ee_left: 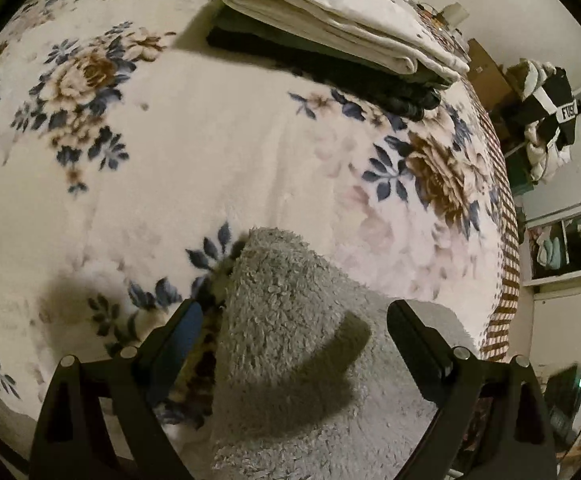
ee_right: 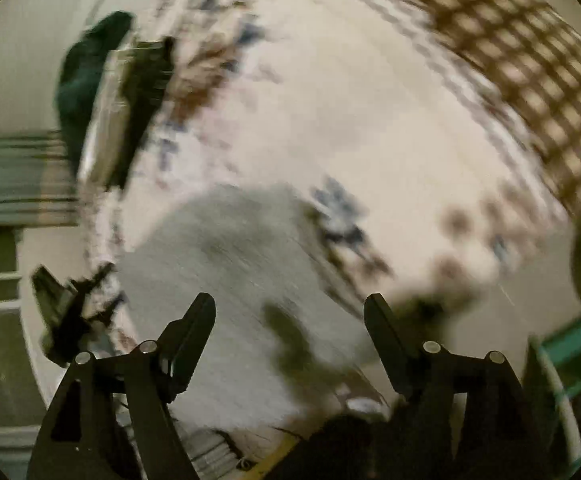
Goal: Fold towel
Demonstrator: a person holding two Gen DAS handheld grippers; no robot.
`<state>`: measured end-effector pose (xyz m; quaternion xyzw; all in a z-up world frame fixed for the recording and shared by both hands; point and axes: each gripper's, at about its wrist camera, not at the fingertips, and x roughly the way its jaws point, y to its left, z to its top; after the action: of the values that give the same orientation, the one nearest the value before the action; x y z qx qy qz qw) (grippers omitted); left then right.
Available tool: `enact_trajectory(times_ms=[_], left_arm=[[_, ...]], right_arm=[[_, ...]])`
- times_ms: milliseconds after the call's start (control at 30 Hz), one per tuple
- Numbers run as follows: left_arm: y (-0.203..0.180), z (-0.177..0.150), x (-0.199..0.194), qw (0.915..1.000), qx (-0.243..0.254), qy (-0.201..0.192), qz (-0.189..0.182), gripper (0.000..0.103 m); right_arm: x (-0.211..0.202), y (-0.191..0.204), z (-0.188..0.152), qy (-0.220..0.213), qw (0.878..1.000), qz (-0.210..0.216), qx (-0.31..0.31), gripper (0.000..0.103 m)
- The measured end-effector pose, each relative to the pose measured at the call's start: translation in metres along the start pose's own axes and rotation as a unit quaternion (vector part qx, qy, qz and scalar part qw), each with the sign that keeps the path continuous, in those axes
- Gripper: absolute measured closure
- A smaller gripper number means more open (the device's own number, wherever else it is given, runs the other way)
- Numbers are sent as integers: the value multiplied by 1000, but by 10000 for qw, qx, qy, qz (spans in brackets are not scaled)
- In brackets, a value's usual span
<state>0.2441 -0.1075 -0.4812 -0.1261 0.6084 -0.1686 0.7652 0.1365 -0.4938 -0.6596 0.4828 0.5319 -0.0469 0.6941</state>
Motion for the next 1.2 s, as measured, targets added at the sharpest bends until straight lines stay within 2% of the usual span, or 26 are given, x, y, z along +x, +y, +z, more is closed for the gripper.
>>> enact_trajectory(times_ms=[133,200,300,433,500,533,567,600,633,733,833,933,1033,1067,1133,1200], left_arm=[[2,6,16,9999,-33,118,30,8],[9,14,33,9993,-60,266,258,8],[30,26,64,9962,-222,564,621,8],[46,32,72,9954,-440,681,516,8],[47,32,59,9967,-519,546,311,8],[48,29,47,9974,-576,415,124,8],[47,26,37,9978,-584,311,4,8],[47,21,24,9980,-574,189,-193,8],[47,13,10,9970,-605,97,-469,8],[44,-15,-15,9921,-631,32,-1087,7],[40,-45,-19,9875,-633,196,-1430,6],[37,-69,3,9872,-538,506,-1415,4],[38,-79,25,9912,-313,616,-1127,4],[41,-80,30,9920,-284,647,-1046,4],[50,-78,41,9905,-306,705,-1144,0],[57,-80,50,9873,-402,815,-1301,0]], right_arm=[[38,21,40,291,9985,-103,-460,24],[68,24,55,509,9977,-166,-416,24],[104,18,75,546,9927,-980,-450,25],[107,12,76,529,9922,-1058,-402,24],[101,18,72,493,9915,-1096,-496,24],[94,17,69,469,9919,-1061,-514,21],[87,18,66,421,9928,-987,-524,16],[80,17,64,368,9943,-849,-525,4],[71,16,60,340,9956,-708,-512,0],[50,0,40,313,9983,-316,-388,0],[49,-25,11,656,9976,-29,-209,0],[71,-47,-11,1133,9932,265,-40,0],[100,-56,-26,1428,9868,756,105,0],[108,-56,-29,1457,9850,923,114,0],[122,-53,-30,1497,9801,1296,151,0],[128,-49,-26,1362,9724,1879,239,0]])
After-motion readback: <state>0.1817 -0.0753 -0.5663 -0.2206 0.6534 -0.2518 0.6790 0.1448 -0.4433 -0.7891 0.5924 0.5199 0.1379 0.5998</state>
